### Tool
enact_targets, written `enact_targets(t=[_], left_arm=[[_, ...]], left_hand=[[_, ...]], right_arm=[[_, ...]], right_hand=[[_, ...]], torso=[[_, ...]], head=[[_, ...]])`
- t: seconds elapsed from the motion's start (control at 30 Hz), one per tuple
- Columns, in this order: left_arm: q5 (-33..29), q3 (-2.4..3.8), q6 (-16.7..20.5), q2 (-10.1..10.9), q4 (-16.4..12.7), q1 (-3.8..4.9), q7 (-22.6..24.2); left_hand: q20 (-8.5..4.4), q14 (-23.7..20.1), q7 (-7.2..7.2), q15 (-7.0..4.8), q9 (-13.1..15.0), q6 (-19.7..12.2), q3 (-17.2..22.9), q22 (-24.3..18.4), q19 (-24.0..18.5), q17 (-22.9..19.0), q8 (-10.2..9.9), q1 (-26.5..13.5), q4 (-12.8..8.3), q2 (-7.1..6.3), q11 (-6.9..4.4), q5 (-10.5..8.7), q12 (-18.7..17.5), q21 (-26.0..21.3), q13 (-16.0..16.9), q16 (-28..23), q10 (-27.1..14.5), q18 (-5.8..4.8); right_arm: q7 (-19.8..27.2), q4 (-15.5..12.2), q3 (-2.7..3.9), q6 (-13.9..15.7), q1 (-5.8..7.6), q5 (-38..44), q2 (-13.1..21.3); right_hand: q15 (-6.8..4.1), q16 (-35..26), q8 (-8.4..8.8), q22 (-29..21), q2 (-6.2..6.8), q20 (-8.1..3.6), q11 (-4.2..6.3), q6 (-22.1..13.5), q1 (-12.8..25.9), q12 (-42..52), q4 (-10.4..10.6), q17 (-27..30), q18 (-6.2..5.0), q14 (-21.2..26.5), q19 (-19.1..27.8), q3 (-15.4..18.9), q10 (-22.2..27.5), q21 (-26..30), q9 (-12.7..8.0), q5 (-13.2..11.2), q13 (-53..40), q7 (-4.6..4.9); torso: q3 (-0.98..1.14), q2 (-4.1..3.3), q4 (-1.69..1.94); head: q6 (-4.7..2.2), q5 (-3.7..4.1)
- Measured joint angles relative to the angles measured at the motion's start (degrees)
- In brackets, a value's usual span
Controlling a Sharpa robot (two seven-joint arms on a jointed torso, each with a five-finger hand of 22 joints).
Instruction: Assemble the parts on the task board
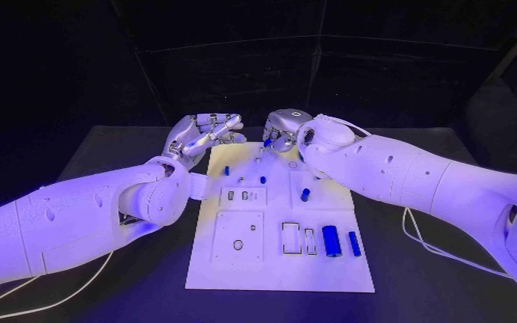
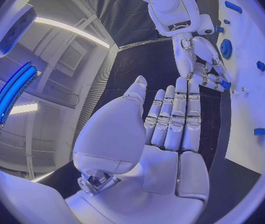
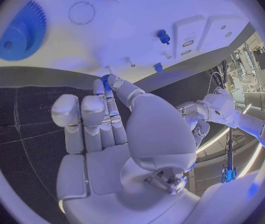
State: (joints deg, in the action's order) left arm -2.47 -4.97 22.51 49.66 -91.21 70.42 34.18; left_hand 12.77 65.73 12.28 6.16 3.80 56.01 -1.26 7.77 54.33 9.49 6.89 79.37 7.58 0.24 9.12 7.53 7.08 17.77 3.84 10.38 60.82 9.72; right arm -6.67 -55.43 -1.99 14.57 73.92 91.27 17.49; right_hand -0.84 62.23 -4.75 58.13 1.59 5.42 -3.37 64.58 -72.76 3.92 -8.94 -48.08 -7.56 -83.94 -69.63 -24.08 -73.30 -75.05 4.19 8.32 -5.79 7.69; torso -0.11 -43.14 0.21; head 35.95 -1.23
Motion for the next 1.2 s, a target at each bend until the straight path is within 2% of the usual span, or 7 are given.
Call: enact_targets(t=[0.27,0.33,0.63,1.1,1.2], left_arm=[[0.0,0.0,0.07,-0.08,-0.05,0.21,-0.01],[0.0,0.0,0.07,-0.11,-0.06,0.22,-0.02],[0.0,0.0,0.11,-0.09,-0.13,0.56,-0.03],[0.0,0.0,0.12,-0.08,-0.35,0.98,-0.09],[0.01,0.0,0.12,-0.08,-0.38,1.06,-0.1]], left_hand=[[0.0,0.0,0.0,0.0,0.0,0.0,0.0,0.0,0.0,0.0,0.0,0.0,0.0,0.0,0.0,0.0,0.0,0.0,0.0,0.0,0.0,0.0],[0.0,0.0,0.0,0.0,0.0,0.0,0.0,0.0,0.0,0.0,0.0,0.0,0.0,0.0,0.0,0.0,0.0,0.0,0.0,0.0,0.0,0.0],[0.0,0.0,0.0,0.0,0.0,0.0,0.0,-0.06,0.0,0.05,0.0,0.0,0.0,0.0,0.0,0.0,-0.22,0.0,0.0,0.0,0.0,0.0],[0.0,-0.2,0.0,0.2,0.0,0.0,0.0,-0.05,0.0,0.04,0.0,0.0,0.0,0.0,0.0,0.0,-0.22,0.0,0.0,0.0,0.0,0.0],[0.0,-0.2,0.0,0.2,0.0,0.0,0.0,-0.05,0.0,0.04,0.0,0.0,0.0,0.0,0.0,0.0,-0.22,0.0,0.0,0.0,0.0,0.01]], right_arm=[[0.11,1.69,0.0,-1.05,0.0,-0.08,-1.38],[0.16,2.08,0.0,-1.36,0.0,-0.11,-1.72],[0.63,3.8,0.01,-2.82,0.0,-0.34,-2.83],[1.23,4.89,0.04,-4.31,0.11,-0.5,-3.97],[1.29,5.23,0.02,-4.51,0.09,-0.51,-4.24]], right_hand=[[0.0,0.09,0.15,0.12,0.0,0.0,-0.22,-0.31,0.0,0.0,0.18,-0.05,0.06,0.0,0.0,-0.18,0.23,0.0,0.02,-0.25,0.0,0.12],[0.0,0.26,0.16,0.18,0.0,0.0,-0.22,-0.32,0.0,0.0,0.18,-0.13,0.92,0.0,0.0,-0.18,0.23,0.0,0.02,-0.31,0.0,0.12],[0.0,0.26,0.33,0.31,0.26,0.0,-0.22,-0.35,0.25,0.0,0.48,-0.13,0.92,0.0,0.0,-0.19,0.22,-0.22,0.01,-0.32,0.01,0.11],[0.0,0.26,0.66,0.44,0.45,0.0,-0.49,-0.68,0.45,0.0,0.83,-0.07,0.91,0.0,0.01,-0.24,0.5,-0.22,-0.05,-0.64,0.01,0.18],[0.0,0.4,0.66,0.49,0.61,0.0,-0.83,-1.08,0.62,-0.23,1.02,0.06,0.91,0.0,0.01,-0.42,1.3,-0.22,-0.05,-0.64,0.11,0.57]], torso=[[0.0,0.02,-0.03],[0.0,0.02,-0.03],[-0.01,-0.01,-0.04],[-0.02,-0.04,0.0],[-0.01,-0.04,0.0]], head=[[0.05,-0.11],[0.15,-0.13],[0.21,-0.29],[0.52,-0.63],[0.6,-0.74]])
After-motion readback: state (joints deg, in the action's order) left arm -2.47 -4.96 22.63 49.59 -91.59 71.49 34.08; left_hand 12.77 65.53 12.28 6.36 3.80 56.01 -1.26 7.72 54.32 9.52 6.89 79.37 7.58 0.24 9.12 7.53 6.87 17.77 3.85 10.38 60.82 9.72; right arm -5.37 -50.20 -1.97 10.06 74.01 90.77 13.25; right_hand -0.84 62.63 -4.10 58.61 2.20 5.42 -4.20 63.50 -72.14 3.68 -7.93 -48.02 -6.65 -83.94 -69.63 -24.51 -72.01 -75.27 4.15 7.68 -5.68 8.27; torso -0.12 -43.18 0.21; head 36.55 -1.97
